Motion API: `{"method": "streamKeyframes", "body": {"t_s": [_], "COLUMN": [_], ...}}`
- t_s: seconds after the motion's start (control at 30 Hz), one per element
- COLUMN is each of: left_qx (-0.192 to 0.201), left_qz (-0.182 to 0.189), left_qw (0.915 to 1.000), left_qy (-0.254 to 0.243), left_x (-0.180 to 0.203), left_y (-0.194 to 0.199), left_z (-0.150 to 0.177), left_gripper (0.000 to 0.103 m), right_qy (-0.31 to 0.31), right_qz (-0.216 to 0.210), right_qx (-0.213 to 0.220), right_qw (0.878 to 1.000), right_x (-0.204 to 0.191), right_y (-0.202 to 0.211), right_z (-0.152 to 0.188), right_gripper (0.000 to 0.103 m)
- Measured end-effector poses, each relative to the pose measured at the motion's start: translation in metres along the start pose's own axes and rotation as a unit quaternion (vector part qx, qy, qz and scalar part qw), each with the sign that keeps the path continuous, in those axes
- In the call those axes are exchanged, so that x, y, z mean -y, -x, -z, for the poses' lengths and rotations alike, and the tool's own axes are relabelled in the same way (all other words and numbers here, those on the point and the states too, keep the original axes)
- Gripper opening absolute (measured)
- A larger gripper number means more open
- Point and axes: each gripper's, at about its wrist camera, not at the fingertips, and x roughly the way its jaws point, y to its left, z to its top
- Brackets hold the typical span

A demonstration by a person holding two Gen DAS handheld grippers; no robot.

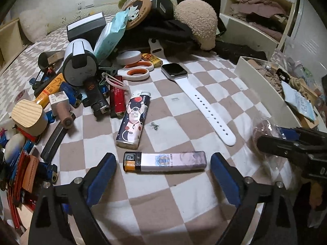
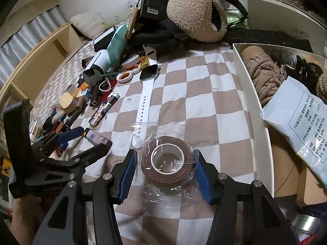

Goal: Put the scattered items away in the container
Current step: 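Carry the tape roll and lighter over the white tray with both tools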

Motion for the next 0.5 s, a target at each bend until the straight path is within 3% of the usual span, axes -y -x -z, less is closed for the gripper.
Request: {"method": "streamKeyframes", "body": {"t_s": [0.07, 0.17, 0.5], "left_qx": [-0.008, -0.005, 0.008], "left_qz": [-0.015, -0.024, -0.018], "left_qw": [0.9999, 0.9997, 0.9998], "left_qy": [-0.001, -0.005, 0.009], "left_x": [0.000, 0.002, 0.005], "left_y": [-0.005, -0.006, 0.006], "left_z": [0.001, 0.001, 0.009], "left_gripper": [0.094, 0.081, 0.081], "right_qy": [0.000, 0.001, 0.006], "right_qz": [0.000, 0.002, -0.001], "right_qx": [-0.001, -0.003, 0.006], "right_qw": [1.000, 1.000, 1.000], "right_x": [0.000, 0.000, -0.004], "right_y": [-0.001, -0.002, 0.000], "right_z": [0.000, 0.000, 0.000], "right_gripper": [0.056, 0.056, 0.056]}}
